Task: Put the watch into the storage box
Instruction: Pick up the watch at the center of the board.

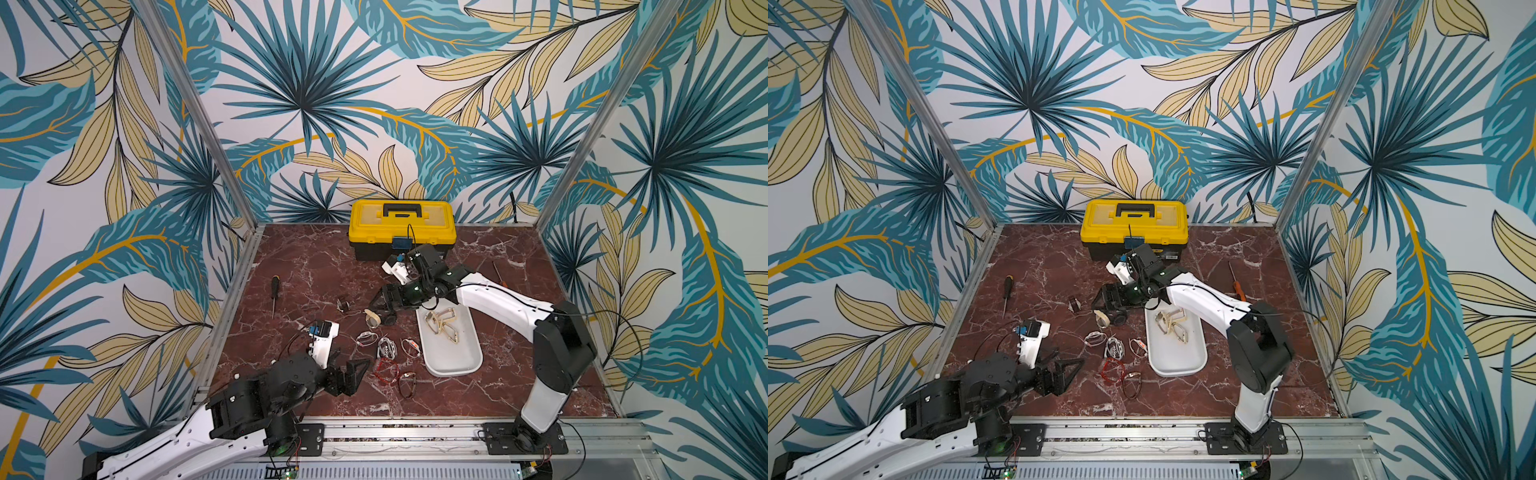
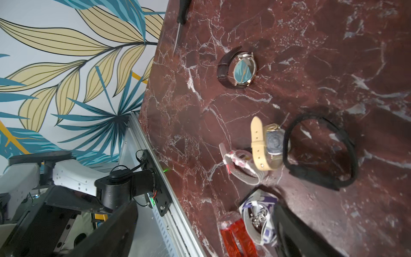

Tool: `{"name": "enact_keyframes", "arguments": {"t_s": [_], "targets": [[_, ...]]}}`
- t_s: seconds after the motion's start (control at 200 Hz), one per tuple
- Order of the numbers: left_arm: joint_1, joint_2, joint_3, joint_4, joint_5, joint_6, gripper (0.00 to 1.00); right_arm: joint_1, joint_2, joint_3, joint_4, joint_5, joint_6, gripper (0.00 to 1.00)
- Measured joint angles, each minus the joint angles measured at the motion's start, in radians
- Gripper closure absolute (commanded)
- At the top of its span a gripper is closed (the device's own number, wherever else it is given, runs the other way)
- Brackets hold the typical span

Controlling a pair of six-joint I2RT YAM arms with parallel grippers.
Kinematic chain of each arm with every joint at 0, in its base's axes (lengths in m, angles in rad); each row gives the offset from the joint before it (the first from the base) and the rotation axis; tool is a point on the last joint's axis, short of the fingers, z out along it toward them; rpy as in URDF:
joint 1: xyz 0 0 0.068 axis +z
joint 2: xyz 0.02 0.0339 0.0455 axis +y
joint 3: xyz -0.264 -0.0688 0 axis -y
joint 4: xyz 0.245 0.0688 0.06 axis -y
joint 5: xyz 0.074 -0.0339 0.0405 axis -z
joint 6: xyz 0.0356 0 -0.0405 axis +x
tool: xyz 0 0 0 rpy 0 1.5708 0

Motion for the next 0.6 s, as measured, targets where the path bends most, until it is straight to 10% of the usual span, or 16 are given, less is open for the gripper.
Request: {"name": "enact_keyframes", "arguments": {"t_s": [0.601], "targets": [[-0.235, 0.188, 0.059, -0.12, -0.38, -0.018, 0.0, -0.014, 0.236, 0.217, -0.224, -0.055, -0.194, 0.2]]}}
